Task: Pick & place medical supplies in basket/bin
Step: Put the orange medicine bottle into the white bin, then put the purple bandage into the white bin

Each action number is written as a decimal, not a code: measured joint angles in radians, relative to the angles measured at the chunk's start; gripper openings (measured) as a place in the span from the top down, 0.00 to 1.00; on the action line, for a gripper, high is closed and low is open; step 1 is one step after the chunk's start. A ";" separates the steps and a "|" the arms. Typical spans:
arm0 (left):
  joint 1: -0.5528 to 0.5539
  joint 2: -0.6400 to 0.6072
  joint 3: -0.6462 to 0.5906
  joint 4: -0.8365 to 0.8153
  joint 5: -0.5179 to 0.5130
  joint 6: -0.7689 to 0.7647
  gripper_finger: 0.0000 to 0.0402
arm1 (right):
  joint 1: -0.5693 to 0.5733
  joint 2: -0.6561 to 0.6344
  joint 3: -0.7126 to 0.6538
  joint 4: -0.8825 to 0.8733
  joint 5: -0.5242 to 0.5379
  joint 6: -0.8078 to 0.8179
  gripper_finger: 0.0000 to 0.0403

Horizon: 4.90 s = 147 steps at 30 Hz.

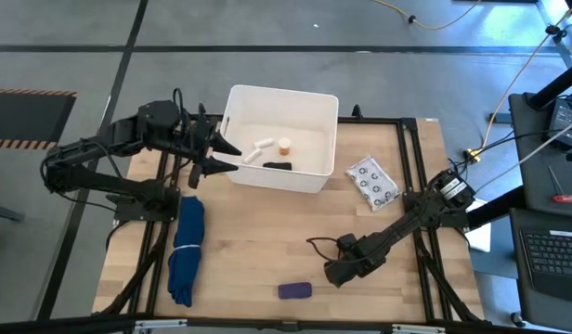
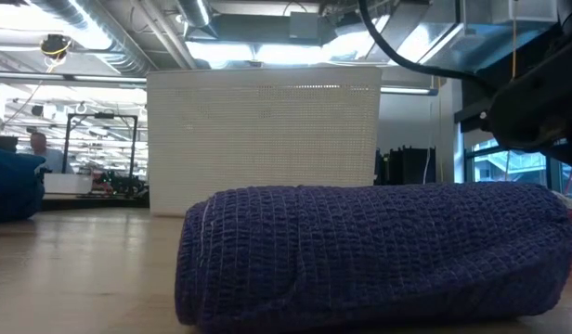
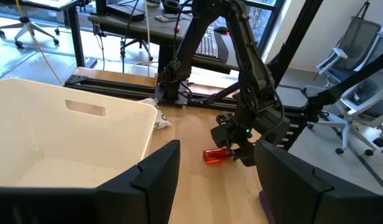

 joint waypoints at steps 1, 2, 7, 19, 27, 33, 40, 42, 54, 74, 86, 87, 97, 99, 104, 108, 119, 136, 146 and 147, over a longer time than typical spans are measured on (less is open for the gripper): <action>0.000 0.000 0.000 0.000 0.000 0.000 0.50 | 0.000 0.000 0.000 0.000 0.001 -0.003 0.49; 0.000 0.000 0.000 0.000 0.000 0.000 0.50 | 0.000 0.001 0.000 0.000 0.001 -0.008 0.51; 0.000 0.000 0.000 -0.001 0.000 0.000 0.50 | 0.000 0.002 -0.001 -0.002 0.004 -0.024 0.62; 0.000 -0.003 0.000 -0.004 0.001 0.000 0.50 | -0.008 0.004 0.245 -0.156 0.206 -0.177 0.69; 0.000 -0.053 0.000 -0.003 0.008 -0.037 0.50 | -0.087 -0.007 0.648 -0.452 0.508 -0.406 0.68; 0.000 -0.124 0.000 -0.002 0.015 -0.071 0.50 | -0.233 -0.008 0.930 -0.624 0.632 -0.689 0.68; 0.000 -0.165 0.000 -0.004 -0.001 -0.088 0.50 | -0.500 -0.009 1.134 -0.597 0.627 -1.125 0.68; 0.000 -0.165 0.000 -0.005 -0.001 -0.089 0.50 | -0.590 -0.009 1.165 -0.578 0.613 -1.215 0.68; 0.000 -0.118 0.000 -0.011 -0.107 -0.091 0.50 | -0.970 0.055 1.081 -0.412 0.281 -1.658 0.68; 0.000 0.040 0.000 -0.015 -0.247 -0.091 0.50 | -1.037 0.307 0.858 -0.403 0.076 -2.041 0.68; 0.000 0.090 0.000 -0.013 -0.246 -0.117 0.50 | -1.026 0.330 0.824 -0.365 0.076 -2.068 0.63; 0.000 0.091 0.000 -0.014 -0.246 -0.117 0.50 | -1.026 0.329 0.824 -0.364 0.076 -2.068 0.62; 0.000 0.090 0.000 -0.014 -0.246 -0.117 0.50 | -1.026 0.328 0.824 -0.334 0.076 -2.066 0.58; 0.000 0.090 0.000 -0.014 -0.246 -0.117 0.50 | -1.026 0.328 0.824 -0.317 0.076 -2.064 0.58; 0.000 0.090 0.000 -0.014 -0.246 -0.117 0.50 | -1.026 0.329 0.842 -0.325 0.076 -2.050 0.58; 0.000 0.090 0.000 -0.014 -0.229 -0.115 0.50 | -1.027 0.329 0.926 -0.384 0.076 -2.036 0.55; -0.001 0.090 0.000 -0.014 -0.211 -0.113 0.50 | -1.006 0.218 1.166 -0.509 0.083 -1.834 0.48; -0.235 0.232 0.000 -0.008 -0.046 0.159 0.50 | -0.547 -0.404 0.549 -0.158 0.449 -1.452 0.48; -0.434 0.386 0.000 0.038 -0.148 0.291 0.50 | -0.342 -0.608 0.164 0.070 0.579 -1.285 0.48; -0.450 0.401 0.000 0.051 -0.162 0.284 0.50 | -0.318 -0.624 0.133 0.078 0.614 -1.290 0.48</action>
